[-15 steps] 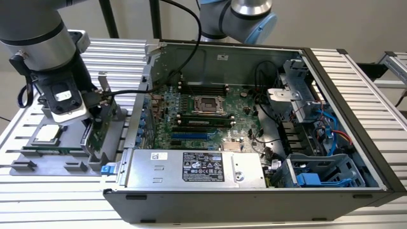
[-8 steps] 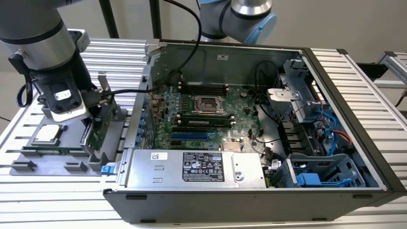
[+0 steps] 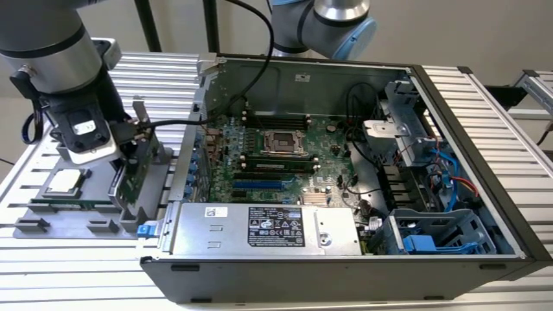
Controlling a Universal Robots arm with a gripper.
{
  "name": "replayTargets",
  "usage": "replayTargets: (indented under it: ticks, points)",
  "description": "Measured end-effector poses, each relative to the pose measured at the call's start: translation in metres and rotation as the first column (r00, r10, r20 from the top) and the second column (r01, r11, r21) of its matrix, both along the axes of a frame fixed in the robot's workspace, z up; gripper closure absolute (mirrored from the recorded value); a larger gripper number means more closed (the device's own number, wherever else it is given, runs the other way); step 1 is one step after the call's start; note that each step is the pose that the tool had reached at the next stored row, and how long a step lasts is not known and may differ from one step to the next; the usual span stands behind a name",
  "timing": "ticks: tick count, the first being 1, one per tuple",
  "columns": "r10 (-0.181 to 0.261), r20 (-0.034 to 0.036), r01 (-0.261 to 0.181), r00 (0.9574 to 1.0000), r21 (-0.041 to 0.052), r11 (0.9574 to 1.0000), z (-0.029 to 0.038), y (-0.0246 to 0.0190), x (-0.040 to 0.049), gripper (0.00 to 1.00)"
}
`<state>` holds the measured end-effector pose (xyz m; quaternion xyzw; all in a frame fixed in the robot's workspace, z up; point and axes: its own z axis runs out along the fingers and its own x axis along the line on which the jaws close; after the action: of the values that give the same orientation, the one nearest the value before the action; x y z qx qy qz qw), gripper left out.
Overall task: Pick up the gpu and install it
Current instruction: 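Pick up the gpu and move the gpu toward the slot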
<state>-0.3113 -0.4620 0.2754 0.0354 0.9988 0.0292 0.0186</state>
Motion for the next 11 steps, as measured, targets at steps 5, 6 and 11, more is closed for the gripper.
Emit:
replayTargets:
  ticks: [5,6,11]
  points:
    - [0.0,0.0001,0.0,1.0,0.0001,1.0,0.0019,0.0,0.0,1.0]
    - [0.0,0.0,0.0,1.0,0.0,1.0,0.0023,0.0,0.0,1.0]
    - [0.0,0.0001,0.0,1.0,0.0001,1.0,0.0044,0.0,0.0,1.0]
